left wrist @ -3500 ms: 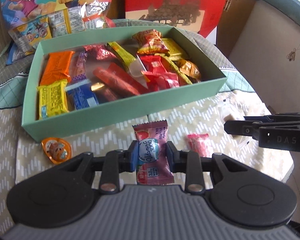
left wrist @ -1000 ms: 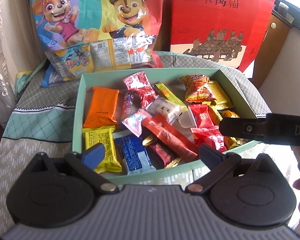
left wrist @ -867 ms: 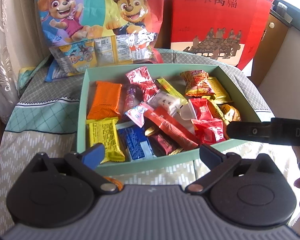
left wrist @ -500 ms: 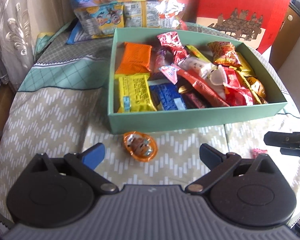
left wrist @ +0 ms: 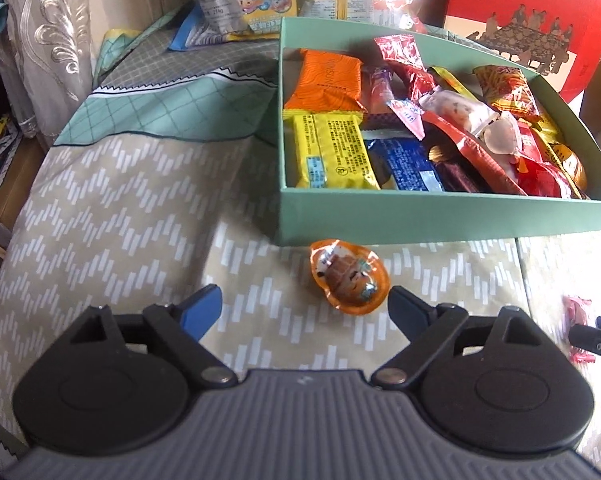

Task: Organize snacks
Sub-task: 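Grasp the orange jelly cup with left tool while right tool grasps pink wrapped candy, then lower the jelly cup and pink candy into the green box, open tools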

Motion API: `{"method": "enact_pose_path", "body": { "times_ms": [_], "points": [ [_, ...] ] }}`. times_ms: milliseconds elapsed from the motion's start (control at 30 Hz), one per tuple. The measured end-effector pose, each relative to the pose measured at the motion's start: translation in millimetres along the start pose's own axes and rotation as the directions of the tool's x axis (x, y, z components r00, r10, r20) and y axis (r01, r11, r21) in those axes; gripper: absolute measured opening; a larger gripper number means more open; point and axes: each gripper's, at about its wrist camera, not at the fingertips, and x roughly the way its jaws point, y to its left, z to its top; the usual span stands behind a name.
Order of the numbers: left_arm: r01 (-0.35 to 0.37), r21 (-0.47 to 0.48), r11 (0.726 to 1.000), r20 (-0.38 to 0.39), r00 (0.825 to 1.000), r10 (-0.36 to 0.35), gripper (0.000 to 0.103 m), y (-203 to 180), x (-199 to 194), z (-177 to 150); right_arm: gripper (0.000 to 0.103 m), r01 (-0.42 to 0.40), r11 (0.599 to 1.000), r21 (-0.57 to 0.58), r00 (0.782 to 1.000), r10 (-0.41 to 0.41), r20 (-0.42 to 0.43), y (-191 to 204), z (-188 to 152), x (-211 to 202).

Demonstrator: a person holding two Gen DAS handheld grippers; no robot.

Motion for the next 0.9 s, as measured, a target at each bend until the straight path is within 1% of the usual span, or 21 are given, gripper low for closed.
{"method": "enact_pose_path", "body": {
  "times_ms": [33, 67, 133, 167, 200, 233, 300, 367, 467, 567, 767, 900],
  "points": [
    [0.008, 0.001, 1.0, 0.001, 1.0, -0.008, 0.085, -2.0, 1.0, 0.0, 0.032, 0.004, 1.0, -0.027, 1.0, -0.004, 0.005, 4.7, 0.0, 0.6],
    [0.015, 0.004, 1.0, 0.002, 1.0, -0.015, 0.082, -5.1, 2.0, -0.1, 0.031, 0.0, 0.999, -0.044, 1.0, 0.0, 0.009, 7.4, -0.3, 0.8],
    [0.022, 0.016, 1.0, 0.006, 1.0, -0.023, 0.067, -12.4, 4.2, -0.4, 0.03, -0.002, 0.998, -0.068, 1.0, 0.003, 0.015, 12.0, -0.6, 1.4],
    [0.01, 0.031, 0.999, 0.021, 1.0, -0.011, 0.061, -16.6, 3.9, -0.9, 0.03, -0.006, 0.997, -0.073, 1.0, 0.007, 0.016, 13.1, -0.4, 1.9],
    [0.003, 0.049, 0.999, 0.031, 0.999, -0.005, 0.047, -20.6, 3.9, -1.1, 0.03, -0.01, 0.997, -0.075, 1.0, 0.011, 0.017, 14.2, 0.2, 2.4],
    [0.004, 0.06, 0.998, 0.037, 0.999, -0.006, 0.039, -23.6, 3.6, -1.5, 0.029, -0.015, 0.997, -0.073, 1.0, 0.016, 0.016, 15.4, 1.0, 3.4],
    [0.002, 0.06, 0.998, 0.042, 0.999, -0.005, 0.038, -24.9, 2.6, -2.1, 0.028, -0.034, 0.998, -0.058, 0.999, 0.035, 0.01, 13.0, 2.2, 1.9],
    [0.005, 0.055, 0.998, 0.041, 0.999, -0.007, 0.033, -22.7, 0.4, -3.7, 0.028, -0.061, 0.997, -0.036, 0.998, 0.061, 0.006, 10.5, 4.8, 1.2],
    [0.039, 0.065, 0.997, 0.026, 0.999, -0.041, 0.033, -18.0, -6.5, -7.9, 0.028, -0.085, 0.996, -0.026, 0.996, 0.086, 0.02, 7.5, 7.7, -4.6],
    [0.053, 0.091, 0.994, 0.019, 0.998, -0.055, 0.033, -19.0, -13.8, -12.4, 0.028, -0.103, 0.994, -0.019, 0.994, 0.104, 0.04, 5.7, 11.5, -10.4],
    [0.127, 0.117, 0.985, 0.035, 0.991, -0.131, 0.033, -27.9, -41.3, -12.8, 0.028, -0.157, 0.988, 0.009, 0.985, 0.156, 0.074, -0.1, 20.2, -26.8],
    [0.173, 0.129, 0.976, 0.069, 0.981, -0.183, 0.033, -42.0, -57.8, 3.0, 0.028, -0.173, 0.984, 0.035, 0.98, 0.169, 0.107, -9.5, 35.8, -33.8]
  ]
}}
